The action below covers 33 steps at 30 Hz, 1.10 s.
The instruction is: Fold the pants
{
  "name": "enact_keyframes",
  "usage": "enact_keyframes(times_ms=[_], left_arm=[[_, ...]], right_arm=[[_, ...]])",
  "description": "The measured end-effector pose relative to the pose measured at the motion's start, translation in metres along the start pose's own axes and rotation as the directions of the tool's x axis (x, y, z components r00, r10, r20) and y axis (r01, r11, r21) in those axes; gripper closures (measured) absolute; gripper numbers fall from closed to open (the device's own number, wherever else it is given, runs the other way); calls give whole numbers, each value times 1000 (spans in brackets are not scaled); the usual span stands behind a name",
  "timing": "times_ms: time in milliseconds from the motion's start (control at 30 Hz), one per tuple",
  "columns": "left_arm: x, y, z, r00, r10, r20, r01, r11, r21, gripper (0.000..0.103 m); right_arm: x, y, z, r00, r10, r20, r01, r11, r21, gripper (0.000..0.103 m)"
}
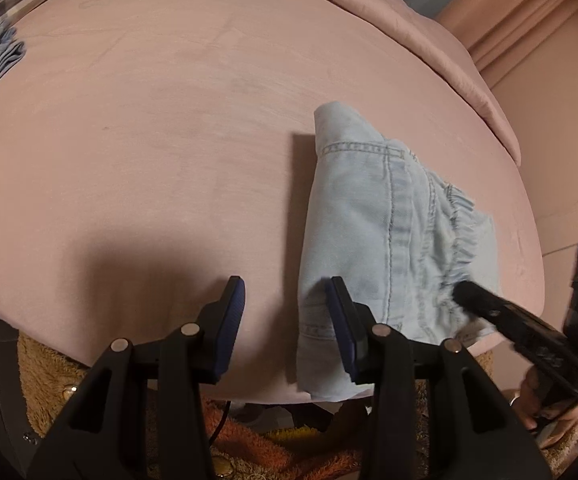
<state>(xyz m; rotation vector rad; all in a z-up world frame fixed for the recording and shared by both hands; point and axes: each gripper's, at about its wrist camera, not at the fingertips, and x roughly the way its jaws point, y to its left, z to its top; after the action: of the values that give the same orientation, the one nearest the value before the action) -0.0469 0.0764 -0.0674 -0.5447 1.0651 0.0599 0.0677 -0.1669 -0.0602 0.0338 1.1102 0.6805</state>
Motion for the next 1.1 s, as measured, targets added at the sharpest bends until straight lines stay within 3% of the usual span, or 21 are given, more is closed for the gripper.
enact_keyframes(times_ms=[133, 267, 367, 400, 567, 800, 967, 1100], left_arm=[[9, 3, 0, 1000, 7, -15, -8, 1000, -2, 62], [11, 9, -2, 1000, -6, -18, 6, 1000, -22, 62], [10, 10, -3, 1000, -8, -17, 7, 1000, -23, 62], [9, 9, -4, 1000, -5, -17, 5, 1000, -20, 62], [7, 7, -5, 1000, 6, -15, -7, 1000, -12, 62], [7, 4, -5, 1000, 20, -10, -20, 1000, -13, 62], [8, 0, -5, 999, 33, -4, -33, 999, -4, 62], [9, 3, -6, 999, 39, -3, -39, 999, -10, 62]], right_arm=[[19, -12, -1, 1000, -16, -18, 16, 999, 30, 91], [8, -8, 1, 999, -30, -38, 31, 999, 11, 89], [-2, -15, 3, 999, -39, -24, 40, 998, 38, 63], [-3, -16, 5, 999, -31, -16, 32, 999, 38, 61], [11, -26, 16, 996, 80, -43, -76, 994, 73, 59], [39, -19, 23, 986, 133, -104, -126, 990, 70, 48], [43, -16, 27, 983, 140, -117, -133, 989, 66, 46], [30, 10, 26, 991, 93, -99, -98, 994, -41, 50]])
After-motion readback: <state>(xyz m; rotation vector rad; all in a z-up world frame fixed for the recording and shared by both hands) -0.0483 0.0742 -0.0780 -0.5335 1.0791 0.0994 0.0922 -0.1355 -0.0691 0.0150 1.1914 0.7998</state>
